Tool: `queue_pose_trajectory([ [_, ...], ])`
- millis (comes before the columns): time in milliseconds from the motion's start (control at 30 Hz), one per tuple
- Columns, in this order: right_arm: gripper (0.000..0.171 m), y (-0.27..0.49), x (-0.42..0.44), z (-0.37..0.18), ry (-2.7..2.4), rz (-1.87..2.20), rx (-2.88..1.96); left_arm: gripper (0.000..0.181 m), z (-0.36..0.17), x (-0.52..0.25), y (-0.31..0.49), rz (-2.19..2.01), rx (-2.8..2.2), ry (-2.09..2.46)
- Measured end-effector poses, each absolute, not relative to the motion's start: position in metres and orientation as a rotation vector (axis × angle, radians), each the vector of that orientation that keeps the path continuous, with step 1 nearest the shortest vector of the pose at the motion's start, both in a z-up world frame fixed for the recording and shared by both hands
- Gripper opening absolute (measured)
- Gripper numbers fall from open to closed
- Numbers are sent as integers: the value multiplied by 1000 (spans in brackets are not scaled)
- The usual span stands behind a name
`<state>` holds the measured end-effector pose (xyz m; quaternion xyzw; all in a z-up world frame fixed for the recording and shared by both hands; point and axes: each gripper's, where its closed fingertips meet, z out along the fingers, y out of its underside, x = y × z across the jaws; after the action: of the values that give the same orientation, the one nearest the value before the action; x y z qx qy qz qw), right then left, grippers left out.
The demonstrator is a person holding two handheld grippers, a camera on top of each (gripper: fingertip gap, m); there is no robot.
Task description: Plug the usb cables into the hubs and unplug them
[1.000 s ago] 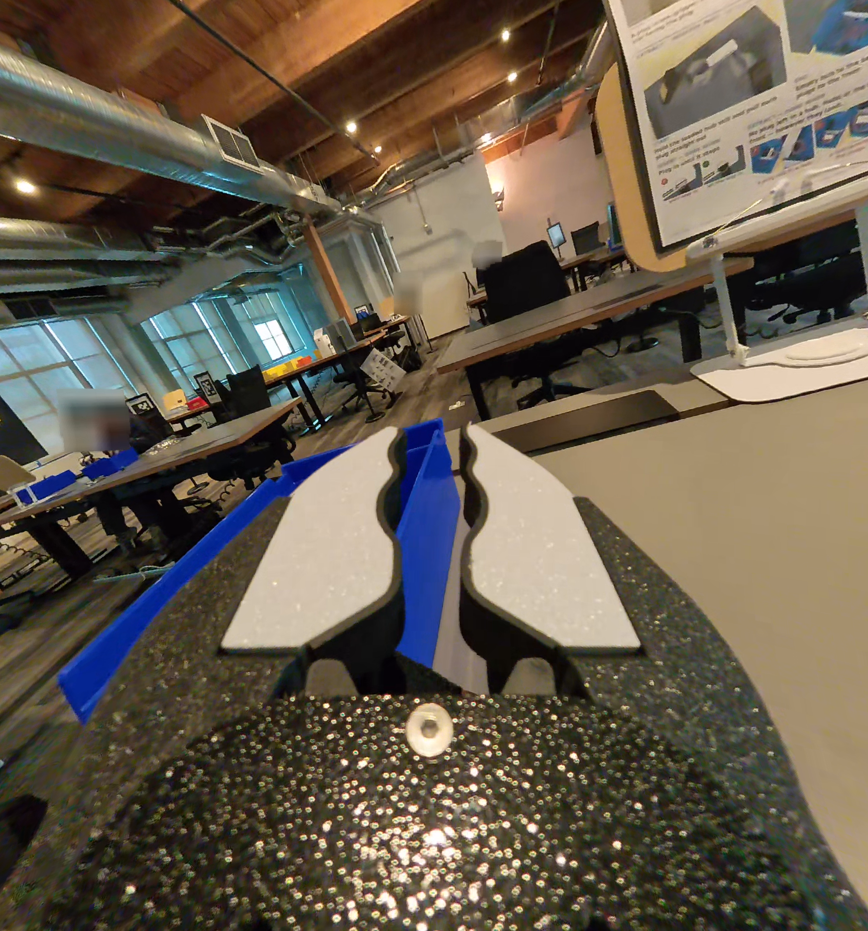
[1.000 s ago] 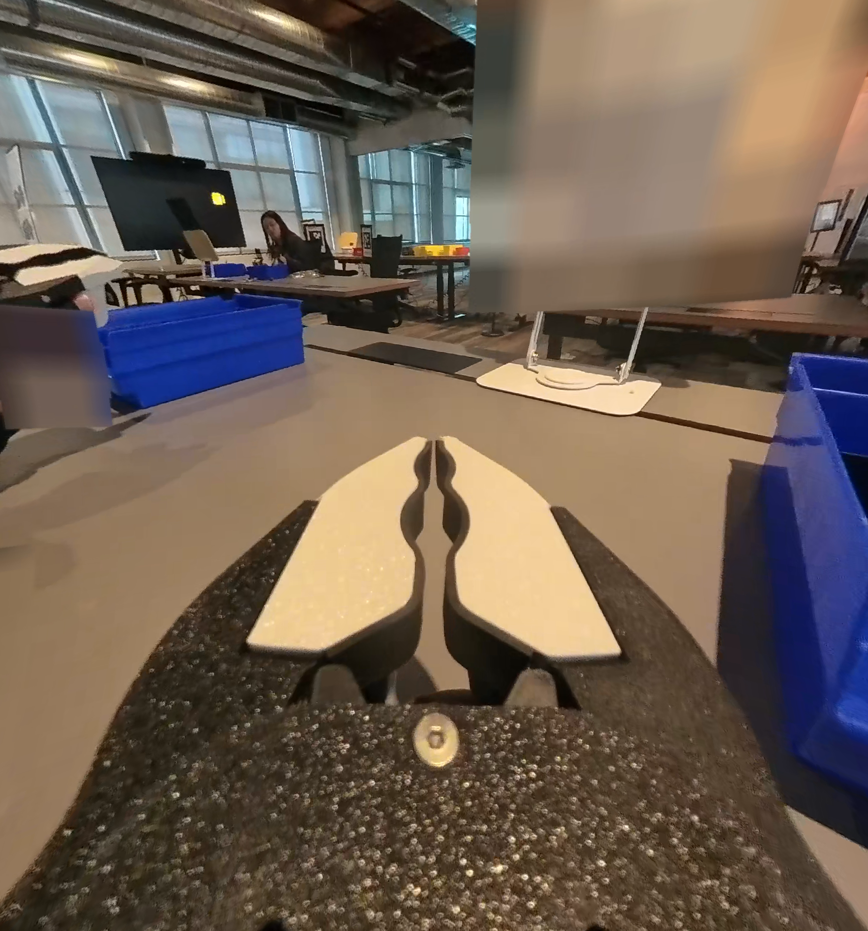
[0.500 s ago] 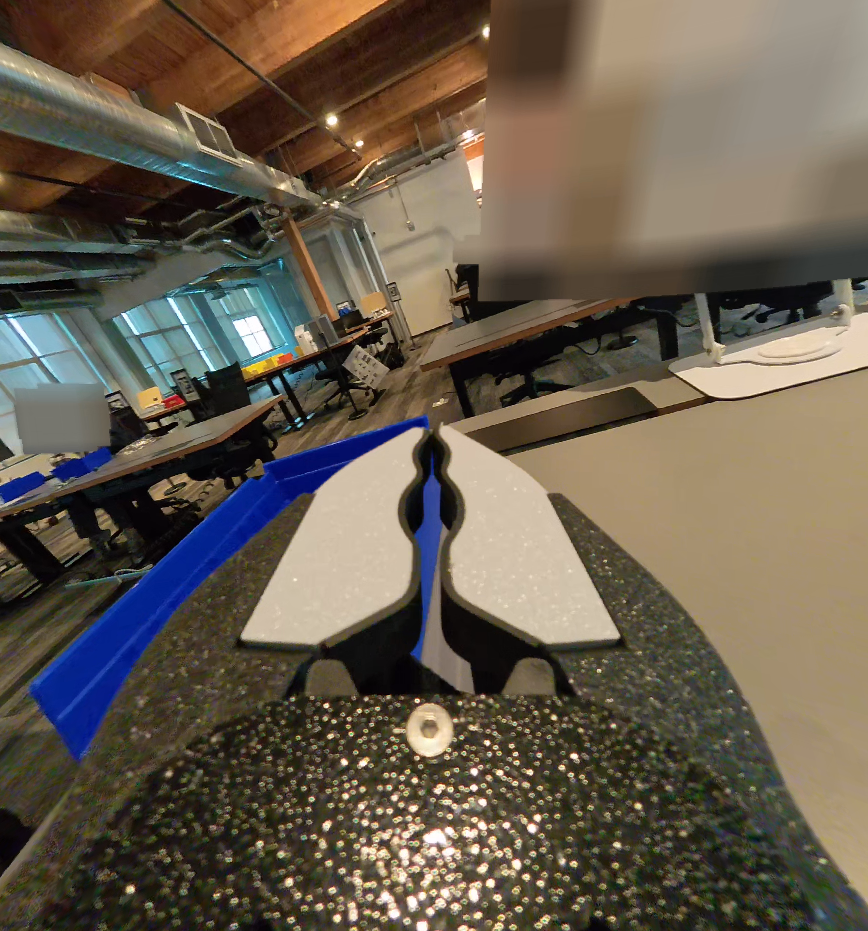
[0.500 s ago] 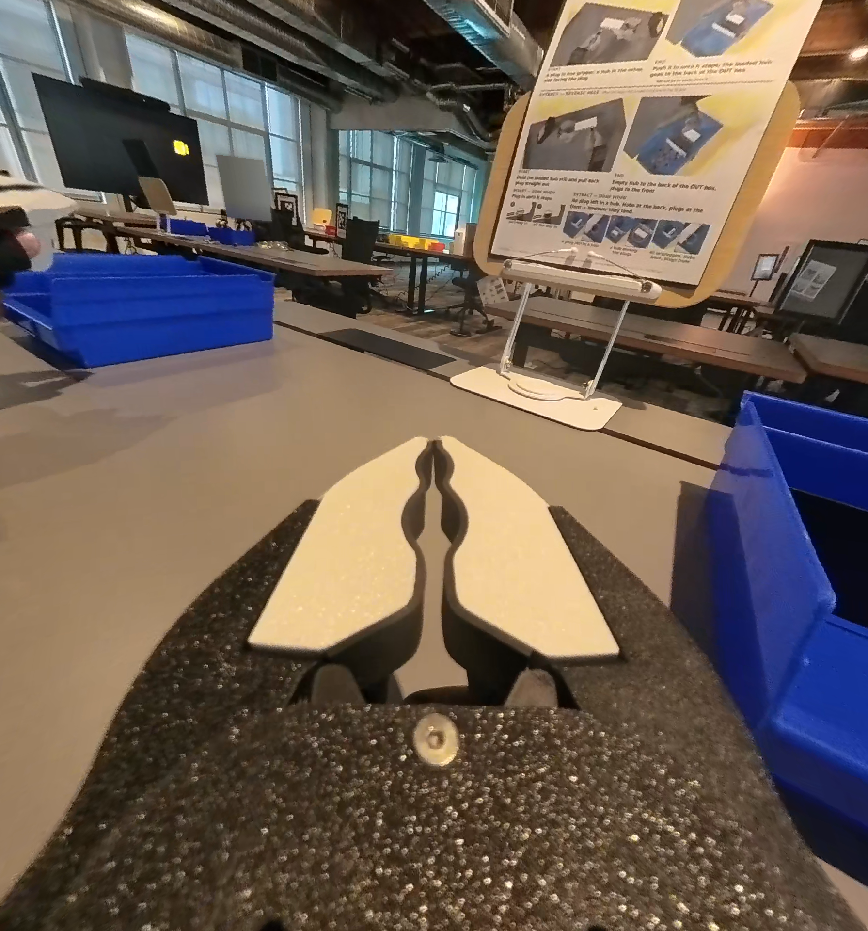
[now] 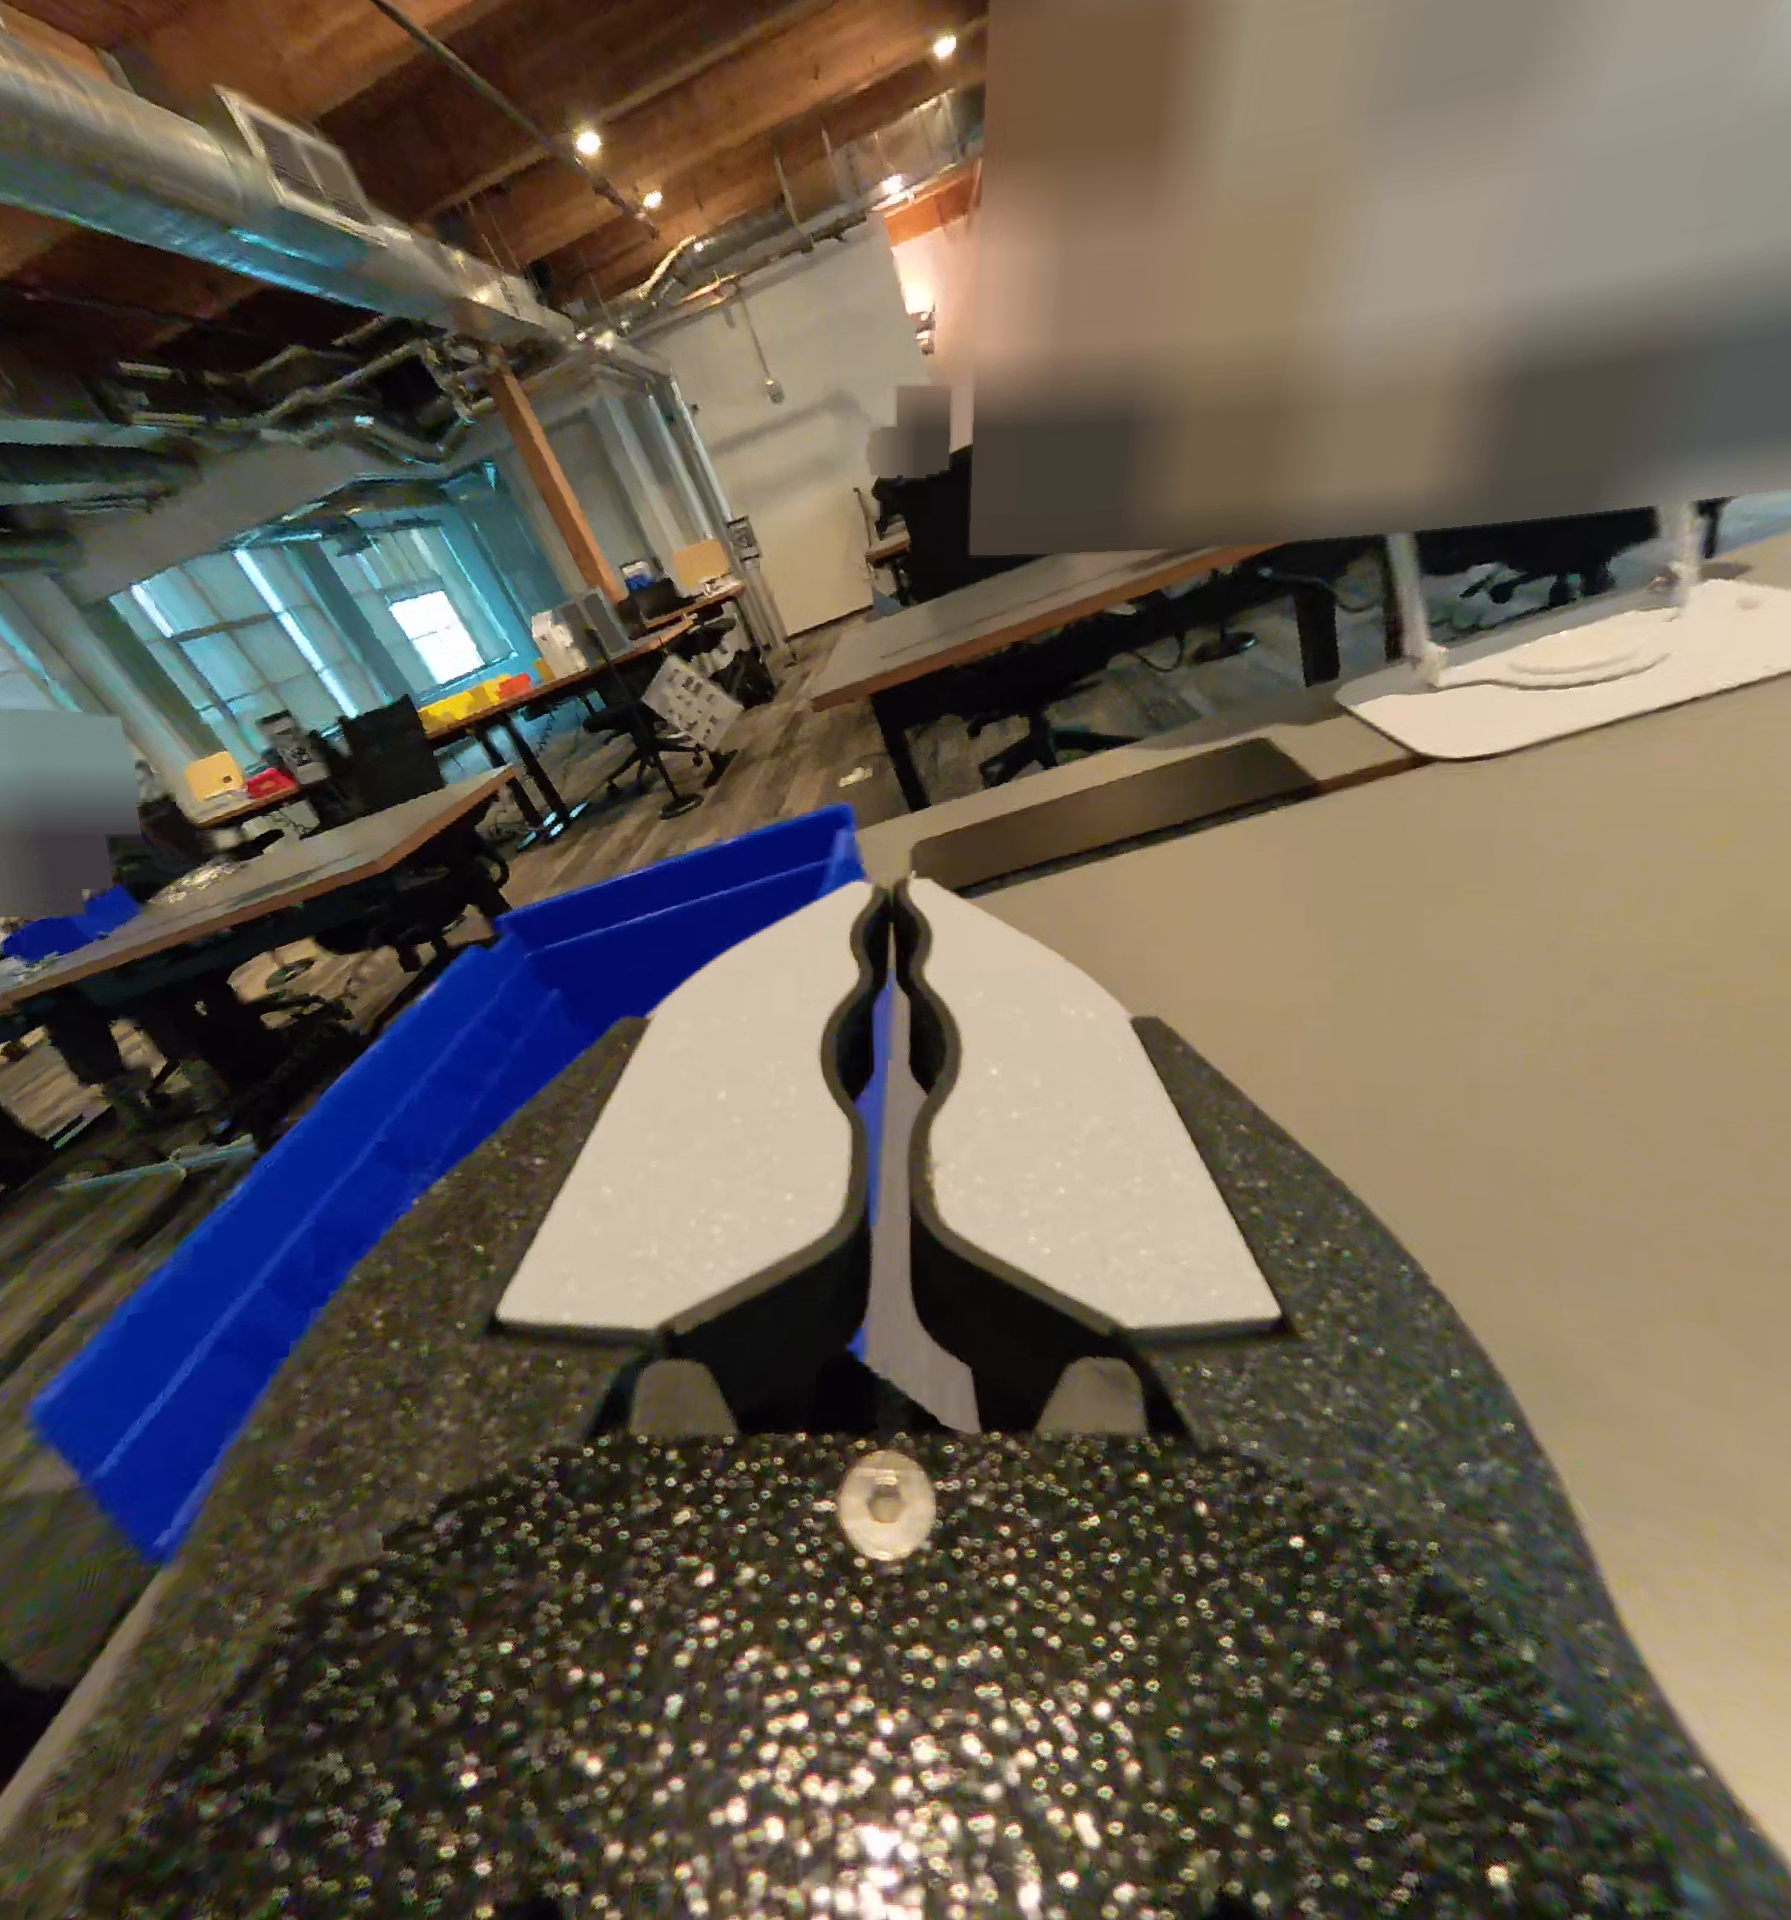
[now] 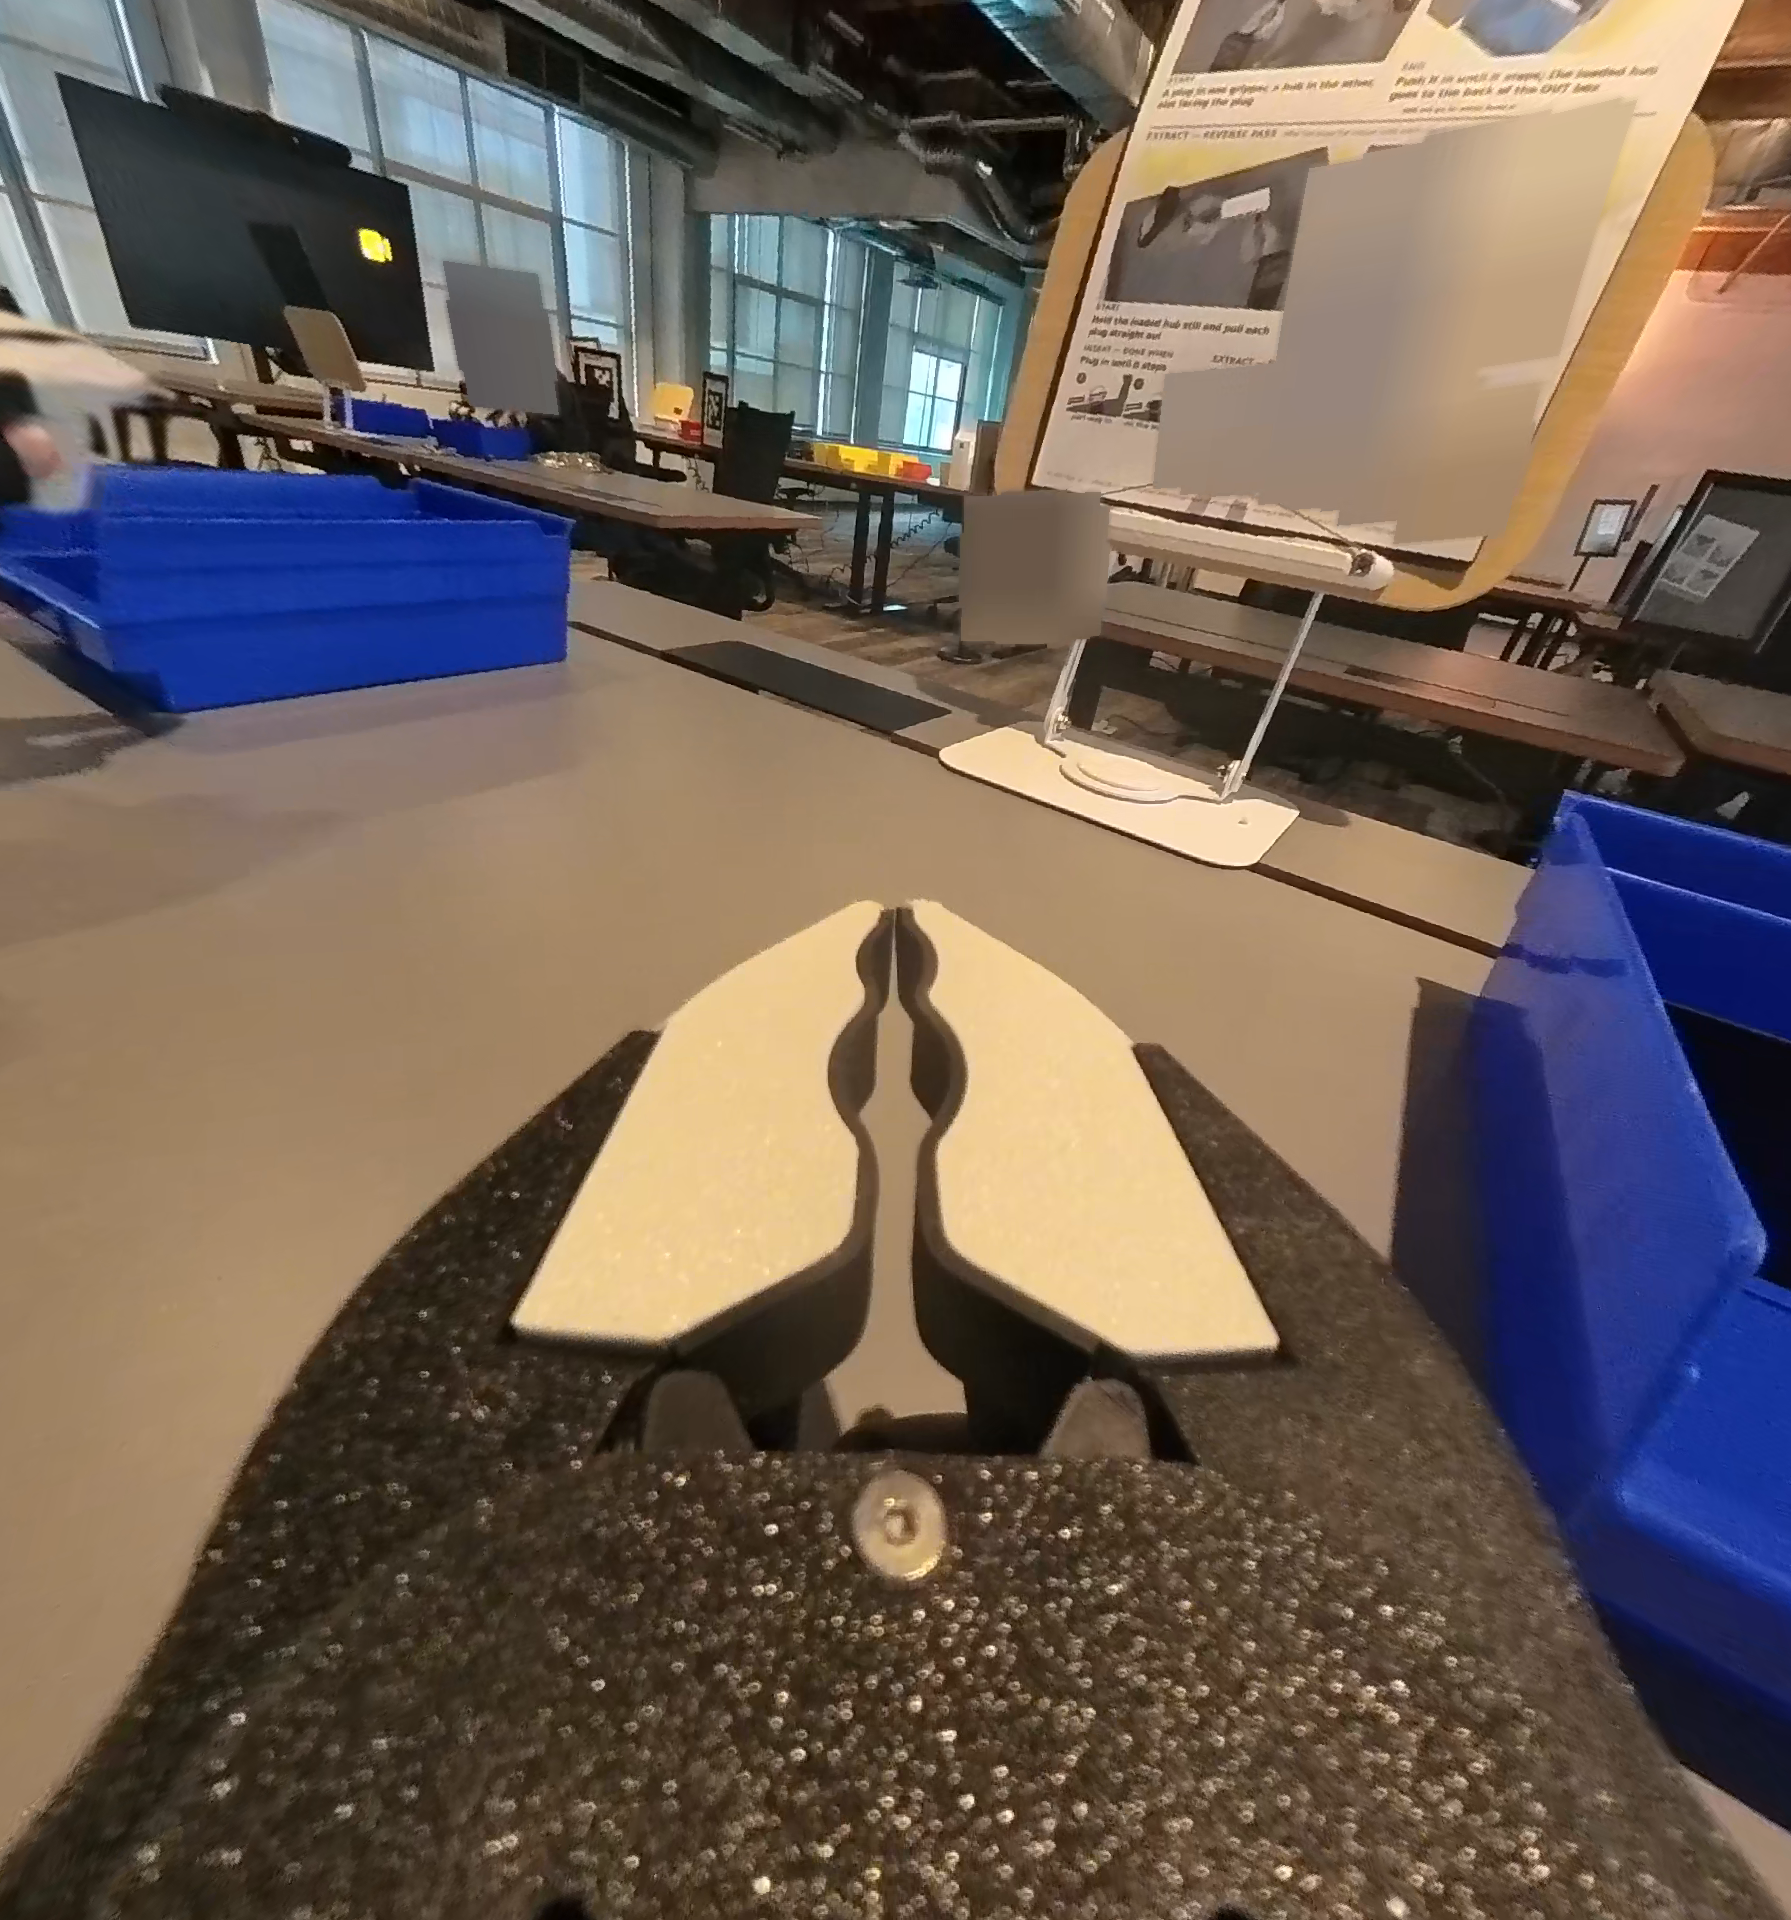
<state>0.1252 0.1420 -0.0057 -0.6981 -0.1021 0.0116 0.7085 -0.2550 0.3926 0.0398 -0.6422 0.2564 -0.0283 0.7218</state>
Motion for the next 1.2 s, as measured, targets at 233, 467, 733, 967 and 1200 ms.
queue_pose_trajectory([
  [233,0,145,136,-11,-217,-49,-1576,22,18,-348,427,-103,-1845,414],
  [467,0,148,139,-16,-269,-191,-1595,39,-32,-366,493,35,-2239,581],
  [733,0,150,139,-21,-362,-350,-1596,42,-76,-372,547,187,-2450,611],
  [967,0,146,140,-22,-386,-400,-1587,38,-98,-373,564,239,-2458,637],
  [1200,0,139,144,-23,-378,-410,-1578,16,-106,-370,569,288,-2450,651],
])
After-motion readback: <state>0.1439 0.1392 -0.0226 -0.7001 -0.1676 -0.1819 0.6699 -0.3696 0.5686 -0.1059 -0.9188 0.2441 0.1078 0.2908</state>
